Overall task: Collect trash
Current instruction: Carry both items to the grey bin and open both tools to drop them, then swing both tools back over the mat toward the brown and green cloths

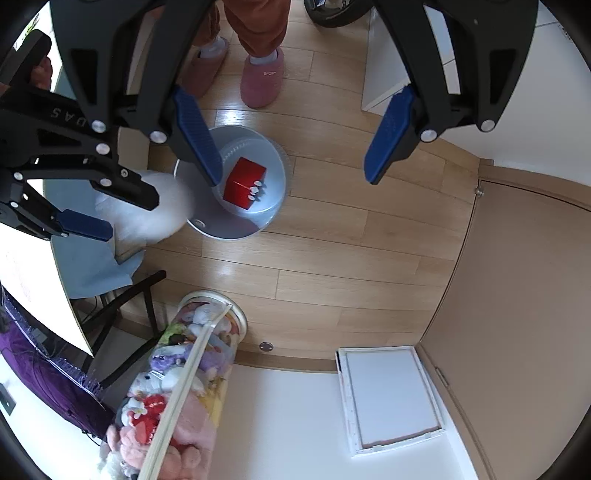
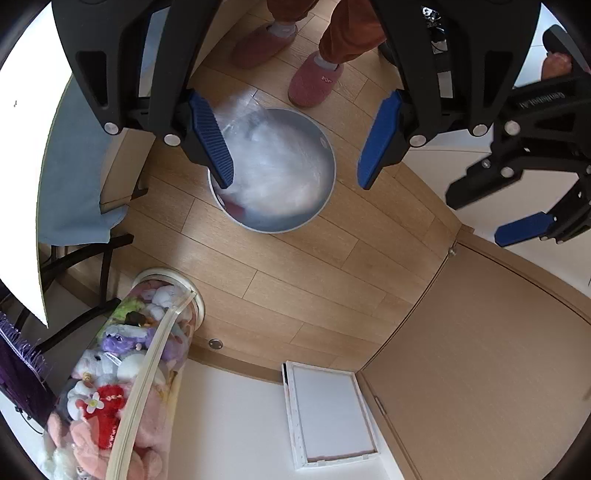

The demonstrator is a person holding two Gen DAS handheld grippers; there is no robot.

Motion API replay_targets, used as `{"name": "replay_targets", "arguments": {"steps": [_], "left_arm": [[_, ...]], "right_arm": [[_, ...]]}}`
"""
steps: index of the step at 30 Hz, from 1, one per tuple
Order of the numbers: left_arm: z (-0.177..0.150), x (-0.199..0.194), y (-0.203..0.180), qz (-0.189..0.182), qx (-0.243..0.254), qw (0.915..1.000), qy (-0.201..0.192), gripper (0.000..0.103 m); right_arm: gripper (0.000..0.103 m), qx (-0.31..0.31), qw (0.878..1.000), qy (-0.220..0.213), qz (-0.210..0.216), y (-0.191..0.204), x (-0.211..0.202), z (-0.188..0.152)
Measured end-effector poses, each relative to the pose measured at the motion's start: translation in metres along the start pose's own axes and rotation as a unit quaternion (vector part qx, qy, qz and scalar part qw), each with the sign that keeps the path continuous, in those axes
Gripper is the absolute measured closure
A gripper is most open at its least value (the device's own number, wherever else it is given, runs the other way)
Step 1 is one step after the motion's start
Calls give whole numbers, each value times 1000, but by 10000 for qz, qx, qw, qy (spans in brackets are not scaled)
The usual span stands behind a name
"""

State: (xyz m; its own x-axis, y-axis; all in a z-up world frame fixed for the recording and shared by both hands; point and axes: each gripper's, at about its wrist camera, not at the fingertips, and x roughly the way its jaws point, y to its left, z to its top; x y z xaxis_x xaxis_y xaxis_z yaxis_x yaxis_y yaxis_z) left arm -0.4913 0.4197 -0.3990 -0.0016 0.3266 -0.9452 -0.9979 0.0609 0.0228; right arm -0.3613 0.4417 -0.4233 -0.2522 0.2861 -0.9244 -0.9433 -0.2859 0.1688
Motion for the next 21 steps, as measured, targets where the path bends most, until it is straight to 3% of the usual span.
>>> {"name": "replay_targets", "arguments": {"steps": [7, 13, 16, 21], "left_arm": [[3, -10, -4, -36, 177, 9998, -77, 24], [14, -29, -40, -237, 768, 9965, -220, 24], [19, -40, -71, -411, 1223, 9912, -308, 24], [22, -63, -142, -712, 2148, 9727, -514, 24]], "right_arm": [[36, 262, 9996, -68, -81, -8, -15, -7], [36, 954, 9945, -331, -282, -37, -48, -26], [36, 1438, 9870, -518, -491, -61, -73, -45], [36, 2354, 9638, -825, -945, -111, -126, -94]]}}
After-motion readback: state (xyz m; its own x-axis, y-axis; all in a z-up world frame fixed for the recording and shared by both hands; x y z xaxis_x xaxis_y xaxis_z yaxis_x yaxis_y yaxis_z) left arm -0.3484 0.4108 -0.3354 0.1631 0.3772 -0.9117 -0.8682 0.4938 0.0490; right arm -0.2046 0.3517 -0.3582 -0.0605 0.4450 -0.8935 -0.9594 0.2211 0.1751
